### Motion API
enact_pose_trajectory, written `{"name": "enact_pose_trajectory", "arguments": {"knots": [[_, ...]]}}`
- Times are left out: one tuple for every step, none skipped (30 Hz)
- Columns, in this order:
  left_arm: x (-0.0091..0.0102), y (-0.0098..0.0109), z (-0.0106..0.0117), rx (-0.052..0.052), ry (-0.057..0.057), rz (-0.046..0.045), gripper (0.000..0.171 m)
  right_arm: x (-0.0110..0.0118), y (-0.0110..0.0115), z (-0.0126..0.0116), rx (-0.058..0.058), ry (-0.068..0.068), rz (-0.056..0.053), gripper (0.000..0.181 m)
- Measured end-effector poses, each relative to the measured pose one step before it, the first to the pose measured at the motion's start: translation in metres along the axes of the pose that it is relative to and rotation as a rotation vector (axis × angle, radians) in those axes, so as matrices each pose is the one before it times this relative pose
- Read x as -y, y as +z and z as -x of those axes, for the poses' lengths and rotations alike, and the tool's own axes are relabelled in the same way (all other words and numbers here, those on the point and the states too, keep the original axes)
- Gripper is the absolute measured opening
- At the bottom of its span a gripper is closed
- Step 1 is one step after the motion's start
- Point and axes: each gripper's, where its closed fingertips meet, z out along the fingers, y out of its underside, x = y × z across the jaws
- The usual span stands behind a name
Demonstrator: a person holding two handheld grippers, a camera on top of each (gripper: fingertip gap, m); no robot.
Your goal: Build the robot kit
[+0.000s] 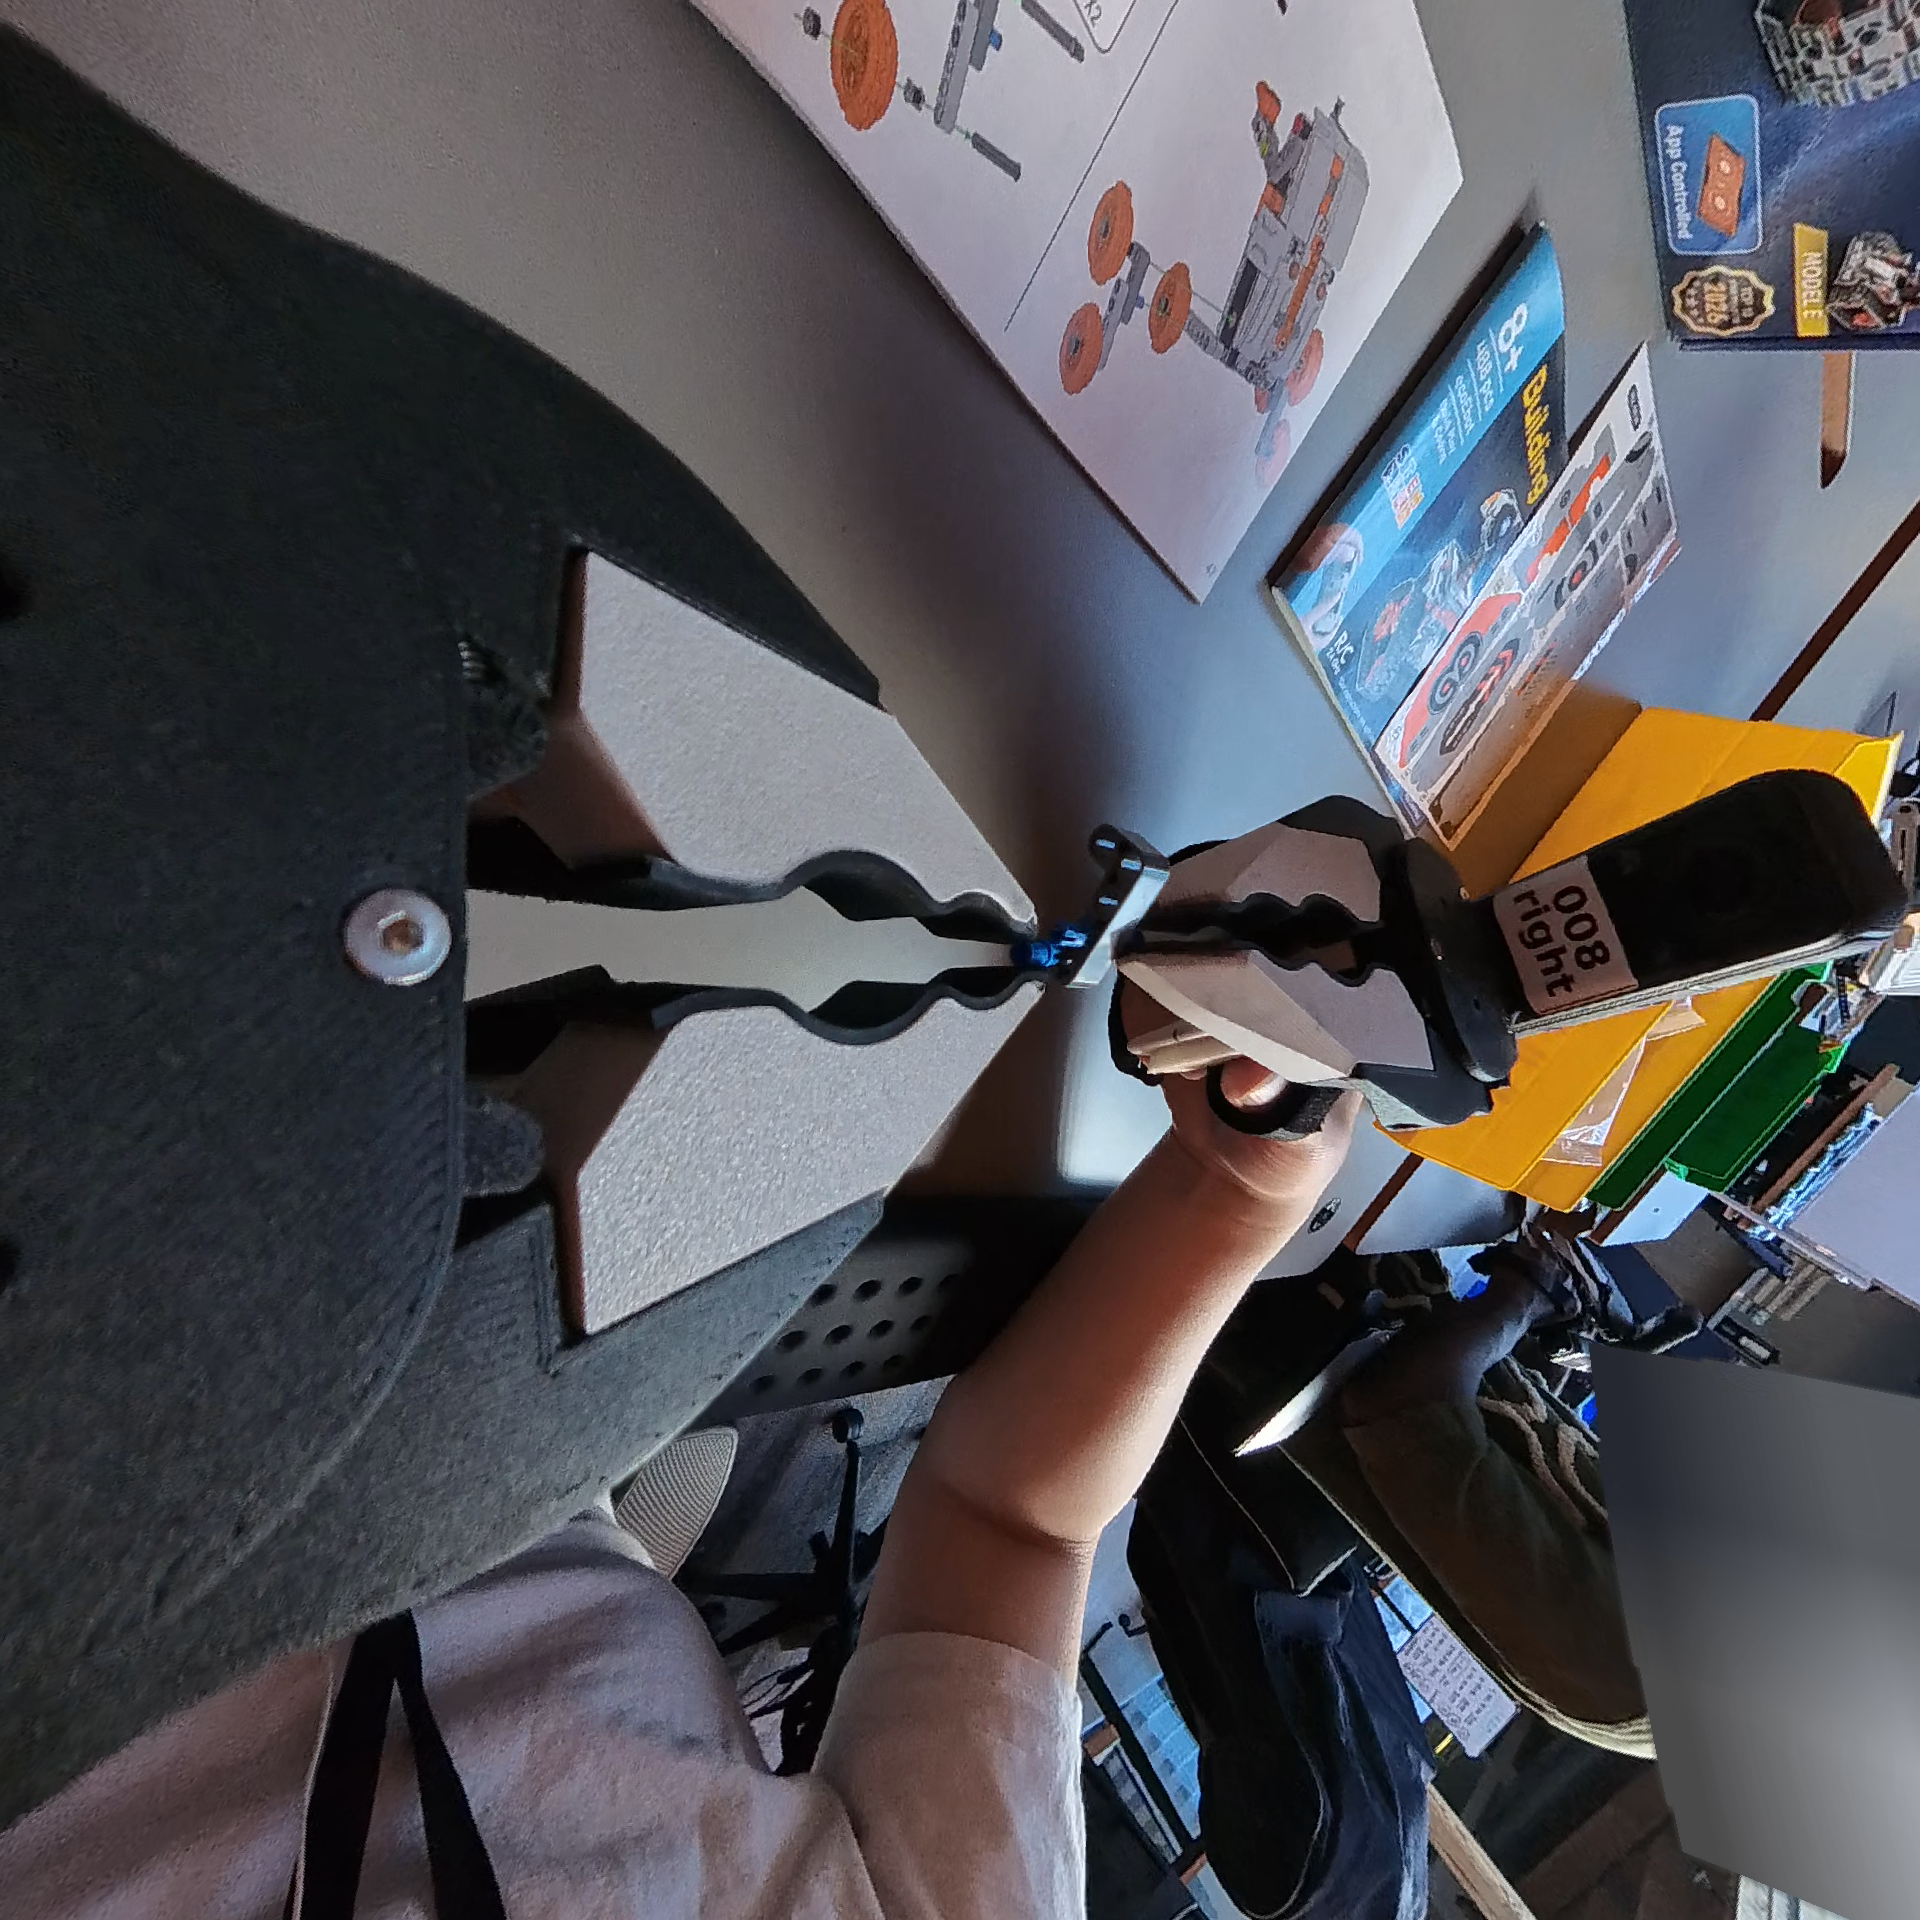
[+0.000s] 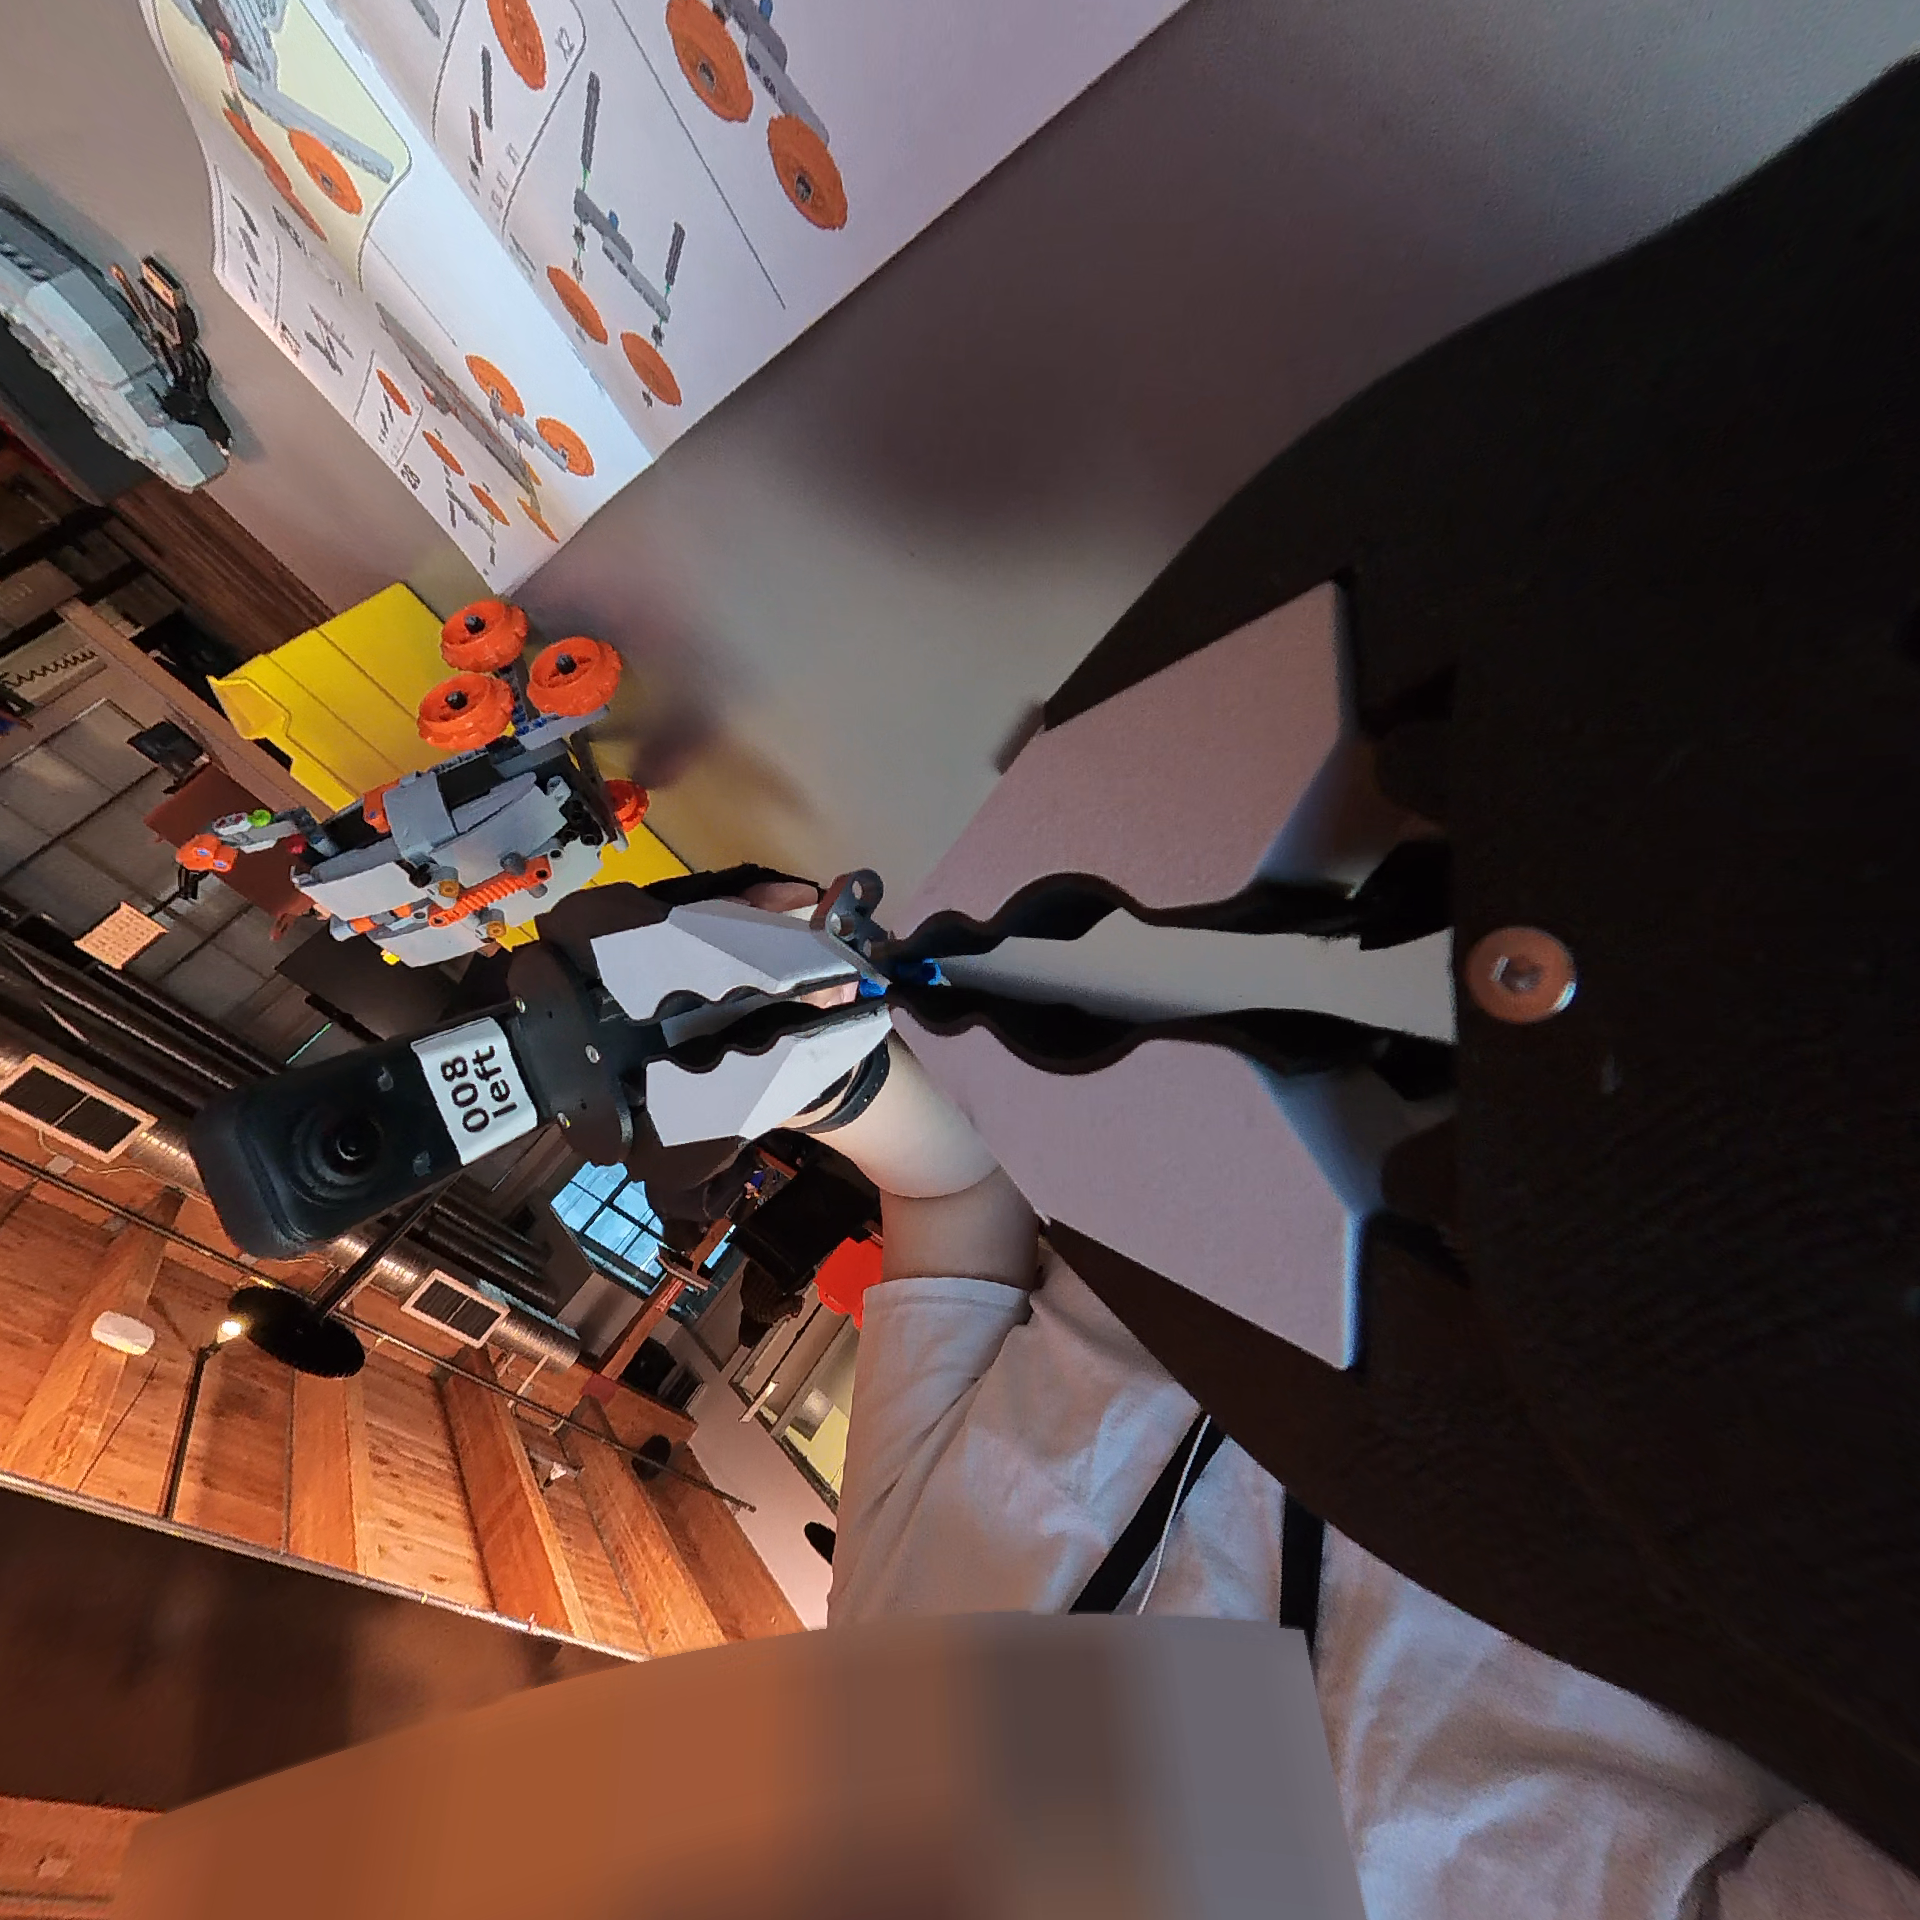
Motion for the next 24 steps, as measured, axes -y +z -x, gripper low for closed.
{"name": "enact_pose_trajectory", "arguments": {"knots": [[-0.00041,0.00008,0.00091,0.0077,0.0038,0.00268,0.002,-0.00024,0.00026,-0.00134,-0.0078,0.0037,0.0004,0.003],[-0.00113,0.00028,0.00094,0.0079,0.0074,0.00719,0.002,-0.00074,0.00037,-0.00109,-0.0072,-0.0029,0.0033,0.003],[-0.00121,0.00024,0.00063,0.0075,0.0094,0.00825,0.002,-0.00138,0.00029,-0.00128,-0.0095,-0.0061,0.0073,0.003],[-0.00095,0.00048,0.00056,0.0078,0.0100,0.00717,0.002,-0.00129,0.00020,-0.00123,-0.0080,-0.0016,0.0084,0.004],[-0.00074,0.00041,0.00050,0.0072,0.0100,0.00535,0.002,-0.00066,0.00013,-0.00051,-0.0029,0.0004,0.0039,0.005],[-0.00042,0.00035,0.00014,0.0053,0.0103,0.00295,0.002,-0.00037,0.00011,-0.00065,-0.0020,0.0060,0.0015,0.006],[-0.00050,0.00038,-0.00051,0.0026,0.0120,0.00434,0.002,-0.00088,0.00026,-0.00079,-0.0004,0.0098,0.0039,0.006],[-0.00046,0.00050,-0.00035,0.0043,0.0143,0.00468,0.002,-0.00116,0.00058,-0.00105,-0.0023,0.0080,0.0051,0.008],[-0.00064,0.00049,0.00001,0.0064,0.0153,0.00446,0.002,-0.00191,0.00084,-0.00111,-0.0020,0.0107,0.0089,0.009],[-0.00117,0.00095,-0.00095,0.0001,0.0118,0.00769,0.002,-0.00267,0.00109,-0.00106,-0.0008,0.0130,0.0140,0.010],[-0.00188,0.00131,-0.00066,0.0000,0.0071,0.01207,0.002,-0.00208,0.00115,-0.00079,-0.0022,0.0055,0.0114,0.011],[-0.00262,0.00160,-0.00051,0.0001,0.0052,0.01500,0.002,-0.00219,0.00074,-0.00130,-0.0078,0.0048,0.0141,0.009],[-0.00262,0.00190,0.00045,0.0053,0.0032,0.01488,0.002,-0.00162,0.00006,0.00088,0.0056,0.0021,0.0118,0.004],[-0.00224,0.00164,0.00235,0.0184,0.0075,0.01213,0.002,-0.00044,0.00022,0.00356,0.0231,0.0098,0.0023,0.003],[-0.00208,0.00143,0.00175,0.0153,0.0128,0.01027,0.002,-0.00023,0.00042,0.00285,0.0216,0.0153,-0.0003,0.003],[-0.00209,0.00104,0.00035,0.0049,0.0107,0.01195,0.002,-0.00244,0.00090,0.00019,0.0033,0.0059,0.0135,0.003],[-0.00266,0.00110,0.00080,0.0067,0.0063,0.01666,0.002,-0.00294,0.00080,-0.00294,-0.0219,-0.0100,0.0198,0.003],[-0.00152,0.00046,0.00262,0.0169,0.0051,0.00909,0.002,-0.00429,0.00049,-0.00431,-0.0355,-0.0195,0.0308,0.003],[0.00022,-0.00037,0.00170,0.0112,0.0023,-0.00309,0.002,-0.00517,0.00065,-0.00376,-0.0345,-0.0239,0.0372,0.003],[0.00016,-0.00065,0.00046,-0.0009,-0.0046,-0.00198,0.002,-0.00422,0.00075,-0.00423,-0.0380,-0.0258,0.0296,0.003],[-0.00023,-0.00056,0.00090,-0.0010,-0.0102,0.00087,0.002,-0.00315,0.00045,-0.00524,-0.0412,-0.0215,0.0224,0.003],[-0.00045,-0.00062,0.00203,0.0046,-0.0125,0.00117,0.002,-0.00306,-0.00004,-0.00431,-0.0322,-0.0111,0.0204,0.003],[-0.00044,-0.00065,0.00218,0.0043,-0.0130,-0.00052,0.002,-0.00401,-0.00098,-0.00320,-0.0239,-0.0073,0.0263,0.004],[-0.00002,-0.00048,0.00122,-0.0014,-0.0124,-0.00173,0.002,-0.00394,-0.00192,-0.00354,-0.0261,-0.0148,0.0223,0.004]]}}
